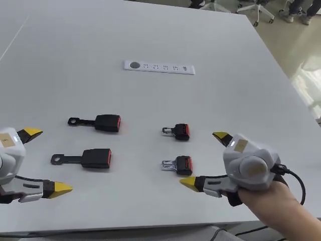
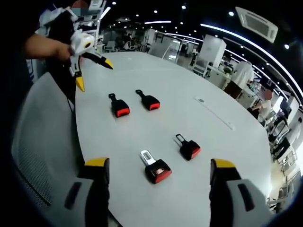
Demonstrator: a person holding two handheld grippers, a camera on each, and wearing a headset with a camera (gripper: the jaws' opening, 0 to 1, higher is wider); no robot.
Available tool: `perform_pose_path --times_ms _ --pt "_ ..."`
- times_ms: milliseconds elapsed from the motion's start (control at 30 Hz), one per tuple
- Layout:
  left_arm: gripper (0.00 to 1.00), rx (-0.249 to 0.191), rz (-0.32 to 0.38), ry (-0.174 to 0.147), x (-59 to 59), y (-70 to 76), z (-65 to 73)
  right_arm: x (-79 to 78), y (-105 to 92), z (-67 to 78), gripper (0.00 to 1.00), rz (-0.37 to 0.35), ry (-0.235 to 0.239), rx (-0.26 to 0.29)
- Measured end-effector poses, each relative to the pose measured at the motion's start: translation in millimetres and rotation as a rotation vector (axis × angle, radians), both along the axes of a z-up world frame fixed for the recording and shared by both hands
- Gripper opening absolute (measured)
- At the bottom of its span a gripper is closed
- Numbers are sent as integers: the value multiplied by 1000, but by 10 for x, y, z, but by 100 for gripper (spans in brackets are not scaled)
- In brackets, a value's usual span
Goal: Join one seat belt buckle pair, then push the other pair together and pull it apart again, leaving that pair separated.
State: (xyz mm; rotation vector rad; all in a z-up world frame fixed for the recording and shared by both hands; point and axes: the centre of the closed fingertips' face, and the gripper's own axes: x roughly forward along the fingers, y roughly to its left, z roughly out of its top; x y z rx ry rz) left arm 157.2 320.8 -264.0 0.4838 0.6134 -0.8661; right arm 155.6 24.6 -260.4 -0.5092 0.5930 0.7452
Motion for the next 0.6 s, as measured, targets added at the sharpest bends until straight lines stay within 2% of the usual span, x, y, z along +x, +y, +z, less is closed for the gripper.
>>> perform_pose_path --times_ms 67,200,333,433,567,600 --pt "92 9 -10 -3 -7 -4 3 7 -18 -2 88 -1 -6 -12" --pt "90 25 -30 -4 -14 -11 -1 -26 -4 -15 80 40 -2 -39" --pt "90 31 -36 -13 2 -26 9 -24 6 -9 80 47 -3 -41" --pt "89 37 -44 -5 7 -31 -1 -20 3 -6 80 48 -2 -43" --pt "89 73 -77 -9 17 -16 -13 -25 -4 6 80 46 5 -41" --pt "89 70 -78 -5 19 -24 -11 -22 -10 9 80 45 6 -40"
